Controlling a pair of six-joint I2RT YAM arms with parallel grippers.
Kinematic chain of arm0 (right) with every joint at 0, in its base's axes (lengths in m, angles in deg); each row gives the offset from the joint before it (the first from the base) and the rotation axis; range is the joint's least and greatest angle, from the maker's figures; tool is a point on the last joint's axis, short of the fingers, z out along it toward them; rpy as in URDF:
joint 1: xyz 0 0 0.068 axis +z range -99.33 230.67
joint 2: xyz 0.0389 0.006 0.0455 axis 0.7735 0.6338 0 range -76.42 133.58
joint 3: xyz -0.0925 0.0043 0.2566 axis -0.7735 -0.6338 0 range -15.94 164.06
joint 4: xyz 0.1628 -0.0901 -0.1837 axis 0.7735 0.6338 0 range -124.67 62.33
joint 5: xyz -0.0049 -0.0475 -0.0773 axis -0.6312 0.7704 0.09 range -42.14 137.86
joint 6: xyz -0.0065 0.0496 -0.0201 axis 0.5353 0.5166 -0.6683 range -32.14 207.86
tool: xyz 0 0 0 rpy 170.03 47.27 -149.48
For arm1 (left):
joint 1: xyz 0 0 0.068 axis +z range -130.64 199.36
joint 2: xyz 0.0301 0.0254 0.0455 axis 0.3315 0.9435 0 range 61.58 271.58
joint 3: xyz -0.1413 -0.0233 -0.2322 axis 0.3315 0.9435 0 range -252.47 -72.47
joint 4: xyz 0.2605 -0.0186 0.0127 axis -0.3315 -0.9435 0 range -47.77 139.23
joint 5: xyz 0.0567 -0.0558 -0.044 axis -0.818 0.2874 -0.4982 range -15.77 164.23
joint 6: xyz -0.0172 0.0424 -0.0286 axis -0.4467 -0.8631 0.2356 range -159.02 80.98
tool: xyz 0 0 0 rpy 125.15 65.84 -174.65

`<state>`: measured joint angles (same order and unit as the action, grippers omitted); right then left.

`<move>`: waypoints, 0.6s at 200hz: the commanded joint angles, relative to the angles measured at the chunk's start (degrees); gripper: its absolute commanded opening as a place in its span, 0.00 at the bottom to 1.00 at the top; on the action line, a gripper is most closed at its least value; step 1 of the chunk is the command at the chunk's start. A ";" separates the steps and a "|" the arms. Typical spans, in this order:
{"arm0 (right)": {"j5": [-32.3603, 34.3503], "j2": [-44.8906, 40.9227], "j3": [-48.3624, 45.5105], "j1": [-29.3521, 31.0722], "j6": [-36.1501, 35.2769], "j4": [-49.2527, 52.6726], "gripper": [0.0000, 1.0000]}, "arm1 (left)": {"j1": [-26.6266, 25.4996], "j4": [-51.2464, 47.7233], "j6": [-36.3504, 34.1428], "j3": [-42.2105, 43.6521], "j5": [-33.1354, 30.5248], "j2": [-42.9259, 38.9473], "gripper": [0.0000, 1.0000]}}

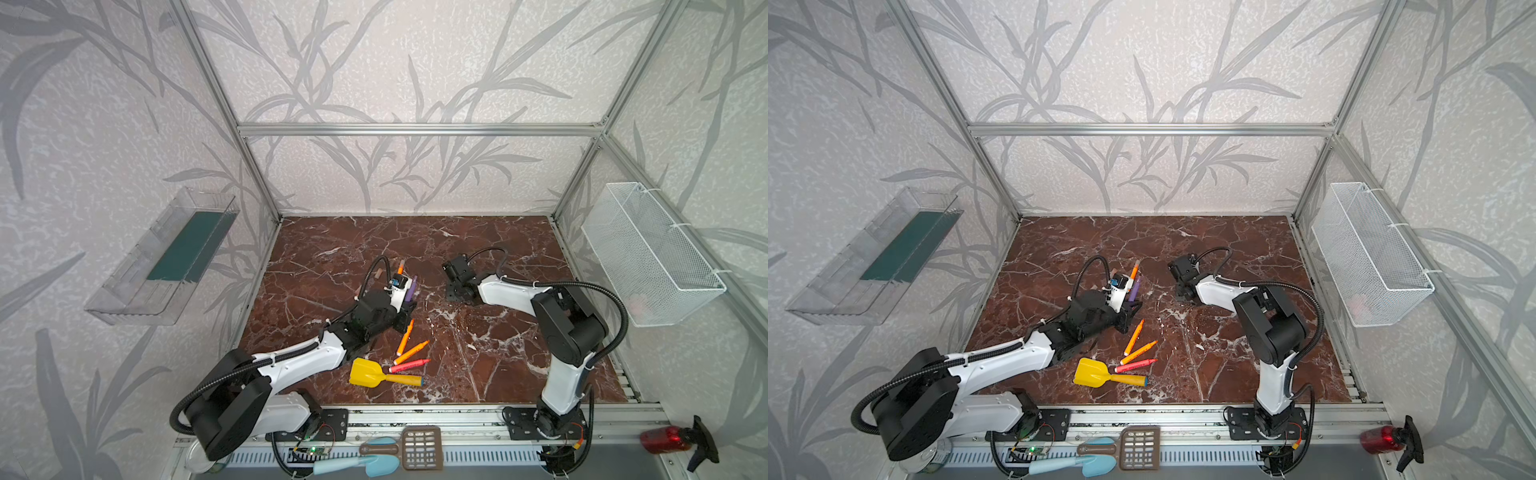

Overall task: Insert the pens into the pen caps
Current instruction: 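Lower the right gripper and grasp one pink cap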

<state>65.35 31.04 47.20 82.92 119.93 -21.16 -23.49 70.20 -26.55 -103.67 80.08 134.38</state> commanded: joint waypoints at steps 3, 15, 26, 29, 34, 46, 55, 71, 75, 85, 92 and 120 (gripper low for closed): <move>0.81 -0.57 -1.06 -0.22 0.88 -0.22 0.40 | -0.15 0.45 -0.70 0.08 -0.28 -1.12 0.00; 1.34 -0.68 -1.27 -0.31 0.97 -0.46 0.38 | -0.13 0.43 -0.68 0.02 -0.36 -1.08 0.00; 1.32 -0.29 -1.04 -0.43 0.88 -0.38 0.37 | -0.18 0.12 -0.65 -0.17 -0.18 -1.12 0.00; 1.24 -0.13 -0.91 -0.46 0.81 -0.25 0.37 | -0.13 0.17 -0.69 -0.13 -0.15 -1.15 0.00; 1.14 0.14 -0.59 -0.49 0.73 -0.05 0.36 | -0.13 0.27 -0.68 -0.09 0.03 -1.19 0.00; 1.14 0.85 -0.16 -0.56 0.72 0.10 0.35 | -0.13 0.59 -0.67 0.09 -0.15 -1.08 0.00; 1.06 1.43 0.10 -0.71 0.77 0.10 0.35 | -0.13 0.65 -0.60 0.01 -0.33 -0.81 0.00; 0.69 2.28 0.58 -0.87 0.71 0.10 0.35 | -0.19 0.28 -0.66 -0.30 -0.11 -0.66 0.00; 0.60 2.52 0.74 -0.99 0.63 0.17 0.34 | -0.15 0.36 -0.67 -0.27 0.01 -0.64 0.00; 0.76 2.91 0.95 -1.11 0.62 0.28 0.34 | -0.13 0.71 -0.62 -0.09 0.01 -0.49 0.00; 0.85 3.09 1.00 -1.26 0.62 0.22 0.34 | -0.13 0.82 -0.64 -0.01 -0.16 -0.43 0.00; 0.49 3.63 0.92 -1.83 0.62 0.15 0.34 | -0.17 0.56 -0.63 -0.31 0.19 -0.41 0.00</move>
<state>65.44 32.61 47.48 81.89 120.48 -22.07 -23.49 70.25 -26.55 -103.67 80.10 134.40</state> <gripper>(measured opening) 0.341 0.157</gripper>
